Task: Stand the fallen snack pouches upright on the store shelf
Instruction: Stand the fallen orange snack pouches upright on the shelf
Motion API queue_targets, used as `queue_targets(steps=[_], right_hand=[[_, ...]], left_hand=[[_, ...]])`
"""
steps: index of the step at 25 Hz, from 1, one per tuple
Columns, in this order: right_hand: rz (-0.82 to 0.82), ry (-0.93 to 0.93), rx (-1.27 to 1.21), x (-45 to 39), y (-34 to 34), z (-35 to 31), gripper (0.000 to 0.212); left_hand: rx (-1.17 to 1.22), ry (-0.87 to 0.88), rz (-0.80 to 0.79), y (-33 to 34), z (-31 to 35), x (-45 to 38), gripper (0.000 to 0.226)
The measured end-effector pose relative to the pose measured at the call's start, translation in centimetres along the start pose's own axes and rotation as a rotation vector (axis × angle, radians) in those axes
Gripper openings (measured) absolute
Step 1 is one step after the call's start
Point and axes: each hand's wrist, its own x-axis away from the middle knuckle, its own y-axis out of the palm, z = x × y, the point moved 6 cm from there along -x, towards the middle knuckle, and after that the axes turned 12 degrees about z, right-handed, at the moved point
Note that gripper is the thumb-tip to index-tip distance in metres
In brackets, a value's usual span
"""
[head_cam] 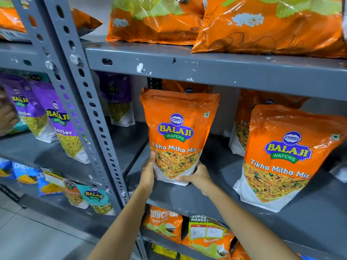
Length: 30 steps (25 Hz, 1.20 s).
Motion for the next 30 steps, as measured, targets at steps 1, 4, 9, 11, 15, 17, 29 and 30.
queue_targets(steps=[1,4,9,11,15,17,29,30], right_hand=[[0.000,-0.002,0.007,0.0,0.0,0.0,0.068],[0.006,-0.013,0.049,0.1,0.0,0.1,0.078],[-0.035,-0.039,0.161,0.9,-0.5,-0.5,0.096],[-0.002,-0.050,-0.007,1.6,-1.6,-0.8,0.087],[0.445,-0.272,-0.040,4.0,-6.8,-1.7,0.031],[0.597,-0.399,-0.030,5.8,-9.0,-2.4,0.017],[1.050,-0.429,-0.130,10.9,-24.0,0.8,0.024],[1.004,-0.346,-0.185,10.4,-25.0,1.9,0.027]], left_hand=[[-0.018,0.005,0.005,-0.2,-0.2,-0.2,0.059],[0.000,-0.037,-0.019,0.0,-0.5,-0.9,0.050],[0.095,-0.080,0.060,-0.2,-0.8,-0.4,0.049],[0.045,0.025,0.251,-1.2,-0.7,0.3,0.044],[-0.078,0.272,0.657,-2.3,0.1,3.4,0.013],[-0.113,0.327,0.635,-1.2,0.2,4.6,0.010],[-0.239,0.089,-0.130,12.9,-4.5,10.2,0.012],[-0.256,0.026,-0.192,14.0,-5.3,10.8,0.007]])
